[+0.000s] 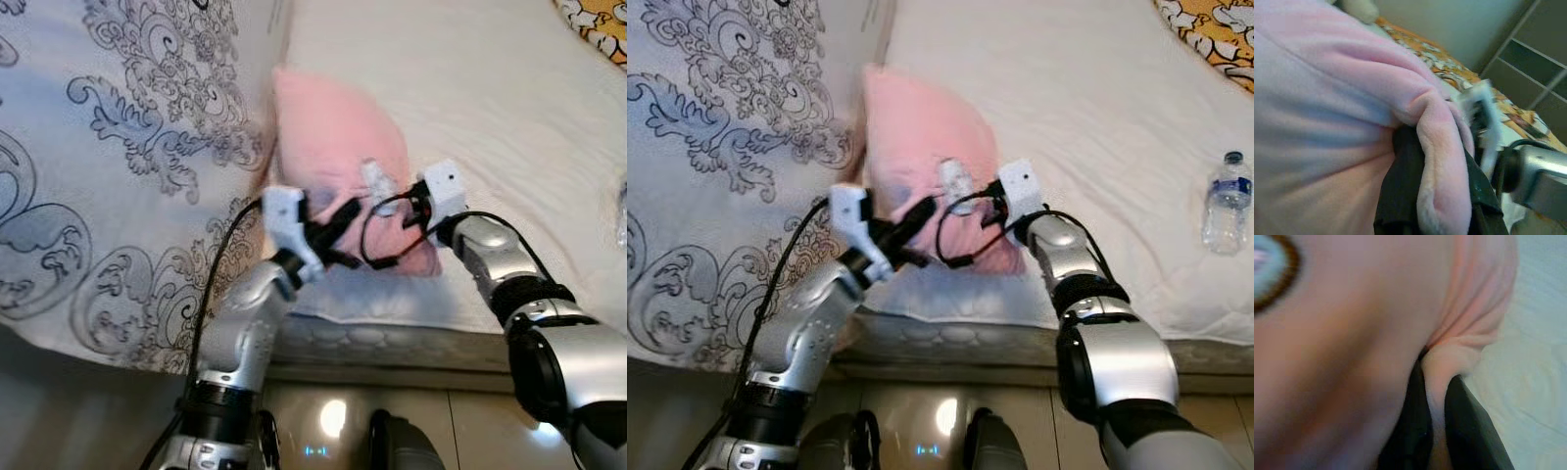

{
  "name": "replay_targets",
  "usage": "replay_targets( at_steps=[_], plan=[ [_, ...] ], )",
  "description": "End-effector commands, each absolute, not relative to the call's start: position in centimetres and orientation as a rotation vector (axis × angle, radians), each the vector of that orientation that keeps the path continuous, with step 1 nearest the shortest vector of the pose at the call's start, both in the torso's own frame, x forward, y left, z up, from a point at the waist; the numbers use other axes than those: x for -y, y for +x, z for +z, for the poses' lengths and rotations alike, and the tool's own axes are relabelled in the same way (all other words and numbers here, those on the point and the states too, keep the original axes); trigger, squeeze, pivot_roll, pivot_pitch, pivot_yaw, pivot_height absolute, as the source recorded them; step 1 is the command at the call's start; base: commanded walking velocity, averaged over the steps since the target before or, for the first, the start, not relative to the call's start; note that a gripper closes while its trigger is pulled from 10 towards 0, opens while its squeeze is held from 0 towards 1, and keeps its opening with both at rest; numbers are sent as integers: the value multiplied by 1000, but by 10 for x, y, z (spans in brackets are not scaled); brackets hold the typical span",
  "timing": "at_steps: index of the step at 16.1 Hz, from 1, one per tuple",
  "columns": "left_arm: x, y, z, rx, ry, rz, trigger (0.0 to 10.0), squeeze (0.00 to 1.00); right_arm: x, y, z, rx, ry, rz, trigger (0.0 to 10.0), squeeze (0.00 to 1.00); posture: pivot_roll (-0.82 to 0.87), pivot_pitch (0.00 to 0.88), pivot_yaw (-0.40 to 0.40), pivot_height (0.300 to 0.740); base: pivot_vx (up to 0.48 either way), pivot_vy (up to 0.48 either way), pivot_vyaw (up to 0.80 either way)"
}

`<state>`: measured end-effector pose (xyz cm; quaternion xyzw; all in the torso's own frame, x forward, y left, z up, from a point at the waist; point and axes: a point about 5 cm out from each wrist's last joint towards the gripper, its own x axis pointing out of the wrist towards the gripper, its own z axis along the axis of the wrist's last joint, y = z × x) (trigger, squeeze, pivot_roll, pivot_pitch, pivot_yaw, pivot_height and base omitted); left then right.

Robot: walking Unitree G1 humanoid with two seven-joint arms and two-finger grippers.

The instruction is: Clean up the room

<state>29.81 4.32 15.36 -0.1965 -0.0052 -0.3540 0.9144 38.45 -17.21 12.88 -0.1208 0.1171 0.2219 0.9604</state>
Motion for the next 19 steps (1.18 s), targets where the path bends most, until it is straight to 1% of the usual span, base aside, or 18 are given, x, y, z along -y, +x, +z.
replay_targets(
  at_steps=[1, 3, 4, 5, 6, 7, 8, 9, 10, 12, 15, 17, 19],
  plan=[
    [1, 268, 138, -73, -524, -813, 0, 0, 167, 386, 131, -235, -268, 482, 10000, 0, -52, 181, 32, 740, 0, 0, 0],
    [-14, 280, 132, -74, -478, -758, 0, 0, 170, 386, 133, -231, -267, 466, 10000, 0, -57, 178, 34, 740, 0, 0, 0],
    [-34, 294, 129, -66, -428, -695, 0, 0, 169, 386, 133, -228, -274, 469, 10000, 0, -57, 177, 35, 740, 0, 0, 0],
    [-49, 304, 130, -57, -401, -665, 0, 0, 168, 386, 132, -225, -295, 464, 10000, 0, -57, 176, 34, 740, 0, 0, 0],
    [-63, 316, 135, -35, -358, -642, 0, 0, 171, 389, 138, -204, -317, 418, 10000, 0, -53, 174, 33, 740, 0, 0, 0],
    [-66, 318, 137, -30, -347, -639, 0, 0, 172, 390, 140, -197, -318, 406, 10000, 0, -53, 174, 33, 740, 0, 0, 0],
    [-81, 333, 145, -7, -299, -608, 0, 0, 169, 397, 156, -155, -294, 368, 10000, 0, -52, 171, 29, 740, 0, 0, 0],
    [-88, 339, 148, 0, -289, -588, 0, 0, 167, 400, 162, -138, -275, 359, 10000, 0, -51, 168, 29, 740, 0, 0, 0],
    [-106, 353, 151, 9, -256, -534, 0, 0, 159, 406, 176, -101, -232, 357, 10000, 0, -52, 163, 28, 740, 0, 0, 0],
    [-132, 369, 155, 12, -216, -453, 0, 0, 139, 412, 193, -62, -190, 384, 10000, 0, -55, 157, 27, 740, 0, 0, 0],
    [-143, 373, 154, 17, -198, -398, 0, 0, 128, 414, 201, -38, -209, 399, 10000, 0, -48, 163, 22, 740, 0, 0, 0],
    [-151, 369, 157, 95, -162, -345, 0, 0, 121, 414, 207, -1, -220, 412, 10000, 0, -37, 175, 15, 740, 0, 0, 0],
    [-151, 358, 166, 192, -141, -292, 0, 0, 117, 414, 211, 27, -239, 431, 10000, 0, -37, 176, 15, 740, 0, 0, 0]
  ],
)
